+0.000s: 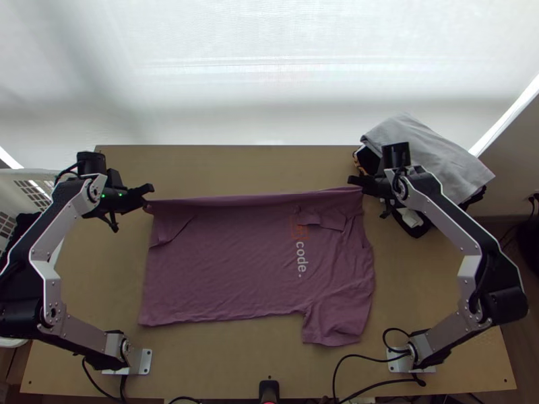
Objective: Fold the t-shirt
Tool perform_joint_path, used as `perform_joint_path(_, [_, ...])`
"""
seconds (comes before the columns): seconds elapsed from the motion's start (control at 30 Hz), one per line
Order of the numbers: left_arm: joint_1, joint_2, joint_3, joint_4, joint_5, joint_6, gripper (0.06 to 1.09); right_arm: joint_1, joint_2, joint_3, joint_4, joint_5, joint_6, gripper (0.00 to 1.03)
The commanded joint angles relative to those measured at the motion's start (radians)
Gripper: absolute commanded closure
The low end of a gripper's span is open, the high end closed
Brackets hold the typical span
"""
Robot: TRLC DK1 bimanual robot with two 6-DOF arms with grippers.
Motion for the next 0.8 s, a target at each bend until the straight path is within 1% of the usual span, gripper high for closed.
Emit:
perform_joint_path(0.0, [0.012, -0.056, -0.067, -0.018, 0.018, 0.025, 1.05, 0.008, -0.067, -0.061, 0.001, 0.007, -0.014, 1.00])
perform_joint_path(0.27, [0.003, -0.103, -0.177, -0.042, 0.025, 0.068, 1.05, 0.025, -0.135, -0.159, -0.001, 0.006, -0.016, 1.00])
perform_joint_path(0.57, [0.003, -0.166, -0.271, -0.042, 0.024, 0.092, 1.05, 0.028, -0.196, -0.281, 0.001, 0.007, -0.025, 1.00])
perform_joint_path(0.67, [0.003, -0.178, -0.292, -0.035, 0.024, 0.097, 1.05, 0.035, -0.214, -0.320, -0.001, 0.007, -0.036, 1.00])
perform_joint_path(0.77, [0.003, -0.223, -0.332, 0.008, 0.025, 0.100, 1.05, 0.035, -0.236, -0.362, 0.001, 0.006, -0.034, 1.00])
